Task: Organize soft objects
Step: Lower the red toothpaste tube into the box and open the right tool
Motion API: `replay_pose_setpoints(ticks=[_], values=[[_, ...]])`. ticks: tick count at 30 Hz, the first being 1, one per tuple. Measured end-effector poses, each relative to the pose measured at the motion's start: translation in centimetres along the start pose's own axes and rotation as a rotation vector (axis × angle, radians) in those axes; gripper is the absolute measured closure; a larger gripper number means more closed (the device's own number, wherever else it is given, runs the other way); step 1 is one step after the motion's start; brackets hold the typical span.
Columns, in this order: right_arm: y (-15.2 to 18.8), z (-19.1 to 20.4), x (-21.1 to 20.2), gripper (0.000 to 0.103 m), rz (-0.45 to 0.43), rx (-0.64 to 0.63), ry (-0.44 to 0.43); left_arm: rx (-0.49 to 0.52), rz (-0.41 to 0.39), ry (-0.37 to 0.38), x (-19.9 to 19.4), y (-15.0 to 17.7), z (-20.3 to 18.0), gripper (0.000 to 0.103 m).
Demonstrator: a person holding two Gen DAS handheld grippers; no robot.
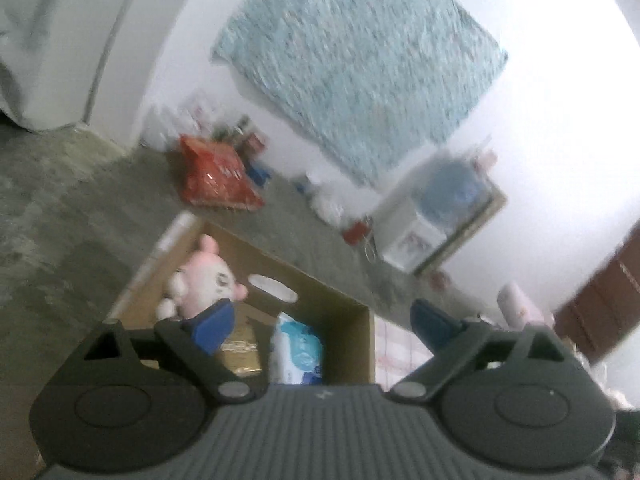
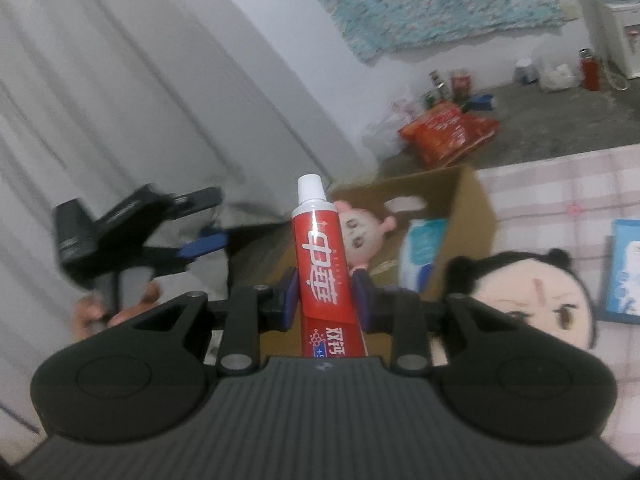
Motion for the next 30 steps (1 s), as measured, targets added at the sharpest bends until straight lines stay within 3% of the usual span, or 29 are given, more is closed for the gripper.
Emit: replay_pose_setpoints(ticks=[4,9,14,19,24,30], values=[[-0.9,3.2,3.5,0.076,0.089,-0.074,-0.022,0.002,-0.083,-0.041,-4.4,1.3,0.6,0.007],[-1.0,6.6,10.8,0.076,0.256,-0.142,-0.019,0.002,-0.169,-0.08,-8.6,2.7,1.5,0.007],[0.0,7.7,19.1,0.076,0.444,-0.034,-0.014,-0.025,-0.242,-0.09,-11.1,2.8,2.9,0.007],[2.4,7.7,27.1,0.076,0.582,0.109,0.061,-0.044,-0.283,-0.109,-12.4,2.3,4.3,0.007],[4.6,6.7,32.8,0.075,0.599,0.281,0.16,-0.062,-0.283,-0.121,-12.1,2.2,5.8,0.007],[7.0,5.6,34.8,0.069,0.55,0.483,0.174,-0.068,-0.267,-0.129,-11.5,2.4,6.9,0.007]])
Point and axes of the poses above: each gripper's, at about its wrist camera, not at the fingertips, and x roughly the way its jaws point, z to its left, y to its underside, the point moved 1 cm from there along x, roughly the way its jaws point, and after that the axes turned 8 degrees about y, right-handed, at the moved point
